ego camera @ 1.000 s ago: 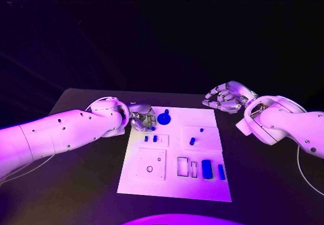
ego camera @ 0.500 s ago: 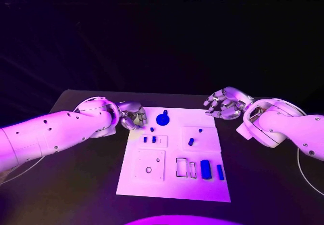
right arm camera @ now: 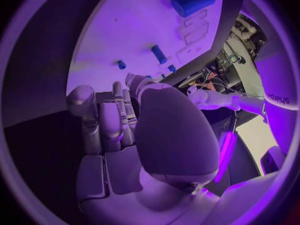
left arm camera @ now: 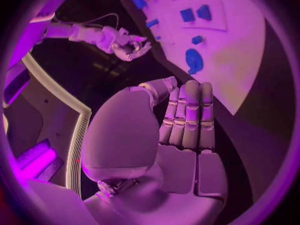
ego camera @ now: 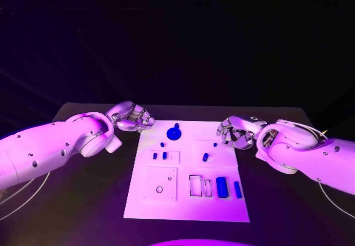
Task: Assemble the parts on the task board
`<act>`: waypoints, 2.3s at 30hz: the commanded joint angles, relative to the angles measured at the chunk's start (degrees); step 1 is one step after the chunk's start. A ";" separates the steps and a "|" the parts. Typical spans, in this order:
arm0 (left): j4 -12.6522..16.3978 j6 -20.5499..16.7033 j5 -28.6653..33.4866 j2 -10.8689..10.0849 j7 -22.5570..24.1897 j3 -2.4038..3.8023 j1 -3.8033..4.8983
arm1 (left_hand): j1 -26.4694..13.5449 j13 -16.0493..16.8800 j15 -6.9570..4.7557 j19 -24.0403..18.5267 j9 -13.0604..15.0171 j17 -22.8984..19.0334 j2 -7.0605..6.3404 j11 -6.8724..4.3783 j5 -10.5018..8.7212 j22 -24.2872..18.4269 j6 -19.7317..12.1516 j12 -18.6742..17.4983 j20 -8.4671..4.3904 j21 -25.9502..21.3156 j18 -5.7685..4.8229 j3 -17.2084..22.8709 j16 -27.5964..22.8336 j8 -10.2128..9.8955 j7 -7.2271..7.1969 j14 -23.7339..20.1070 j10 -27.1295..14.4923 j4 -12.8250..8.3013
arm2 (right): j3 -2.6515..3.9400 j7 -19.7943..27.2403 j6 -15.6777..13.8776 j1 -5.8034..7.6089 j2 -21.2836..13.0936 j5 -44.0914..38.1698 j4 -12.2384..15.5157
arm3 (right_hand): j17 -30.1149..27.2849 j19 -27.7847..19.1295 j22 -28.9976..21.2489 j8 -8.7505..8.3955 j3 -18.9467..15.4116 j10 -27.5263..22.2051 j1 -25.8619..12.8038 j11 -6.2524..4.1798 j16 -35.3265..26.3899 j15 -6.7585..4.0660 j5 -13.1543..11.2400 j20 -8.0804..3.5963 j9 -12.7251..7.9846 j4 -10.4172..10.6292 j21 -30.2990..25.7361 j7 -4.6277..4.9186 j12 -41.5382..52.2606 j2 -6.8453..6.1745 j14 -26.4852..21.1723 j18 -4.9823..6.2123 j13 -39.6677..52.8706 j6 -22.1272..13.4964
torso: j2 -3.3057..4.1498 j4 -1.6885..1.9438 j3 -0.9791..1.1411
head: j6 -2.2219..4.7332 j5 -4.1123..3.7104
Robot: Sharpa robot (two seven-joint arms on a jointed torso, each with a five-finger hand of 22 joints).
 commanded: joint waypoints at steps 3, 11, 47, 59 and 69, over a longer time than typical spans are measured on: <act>1.78 -3.58 21.40 -0.48 8.84 0.06 0.04 | -2.13 -0.25 0.23 0.01 -0.11 -0.29 0.18 0.55 -0.06 -1.16 -0.22 -0.97 0.38 -1.66 0.79 -1.63 -0.72 -0.81 0.29 0.17 -0.06 1.15 | -0.05 -1.62 0.61 -0.68 0.99 -8.93 -0.48 | 0.67 0.96 4.18 -0.72 0.51 0.29 -0.78 0.26 0.90 0.42 -0.31 0.07 -0.25 0.07 1.70 0.52 -1.15 -0.59 0.69 -0.06 -1.28 0.27 | 0.03 -0.02 -0.03 | -0.10 -0.16; 4.40 -3.60 27.86 -1.38 11.51 0.06 0.03 | -2.28 -0.29 0.24 0.25 -0.13 -0.33 0.27 0.58 -0.01 -1.59 -0.46 -1.22 0.44 -2.21 0.82 -1.94 -0.89 -1.07 0.35 0.26 -0.03 1.25 | -0.10 -1.92 -0.18 -1.65 2.99 -10.10 -2.57 | 3.15 3.20 6.06 -1.16 1.02 1.08 -1.34 0.37 3.38 0.49 -0.34 0.22 -0.43 -0.10 6.86 0.71 -2.26 -0.69 2.01 -0.89 -2.79 0.49 | 0.09 0.04 0.00 | -0.27 -0.38; 6.08 -3.24 28.85 -2.23 10.82 0.05 0.03 | -2.08 -0.41 0.62 1.21 -0.34 -0.47 0.75 1.16 0.03 -2.65 -1.93 -2.05 0.63 -3.46 0.80 -2.53 -1.44 -2.27 1.25 0.26 -0.42 1.11 | -0.23 -4.11 4.08 -3.76 7.46 -13.15 -6.53 | 8.17 8.45 10.94 0.88 4.97 9.78 -1.53 -1.96 8.74 -1.30 -0.12 -1.77 1.38 -5.28 20.28 -1.44 -4.11 3.96 4.83 -3.01 -5.15 6.25 | 0.05 -0.02 0.09 | -1.02 -0.36; 6.11 -2.99 28.73 -2.28 10.35 0.05 0.04 | -1.94 -0.46 0.75 1.39 -0.39 -0.51 0.75 1.34 0.05 -2.88 -2.34 -2.32 0.70 -3.75 0.79 -2.70 -1.61 -2.57 1.48 0.17 -0.76 0.99 | -0.30 -7.11 1.96 -4.01 7.64 -16.74 -5.74 | 6.83 9.03 11.35 1.38 7.88 12.20 -1.71 -2.41 7.93 -1.90 0.13 -2.11 2.18 -9.26 22.28 -1.70 -5.22 4.56 4.56 -3.32 -5.16 7.60 | 0.02 0.01 0.09 | -1.19 -0.44; 6.02 -2.87 28.57 -2.16 10.27 0.05 0.03 | -1.96 -0.48 0.91 1.39 -0.42 -0.55 0.74 1.53 0.08 -3.08 -2.69 -2.52 0.81 -4.05 0.76 -2.88 -1.78 -2.82 1.68 -0.03 -1.10 0.96 | -0.27 -7.91 -3.09 -3.96 7.08 -17.36 -4.53 | 6.49 9.21 11.47 1.39 9.00 13.01 -2.60 -2.52 7.76 -2.06 0.58 -2.13 2.38 -10.28 22.96 -1.76 -5.64 4.36 4.52 -3.42 -5.11 8.03 | -0.01 -0.01 0.10 | -1.10 -0.40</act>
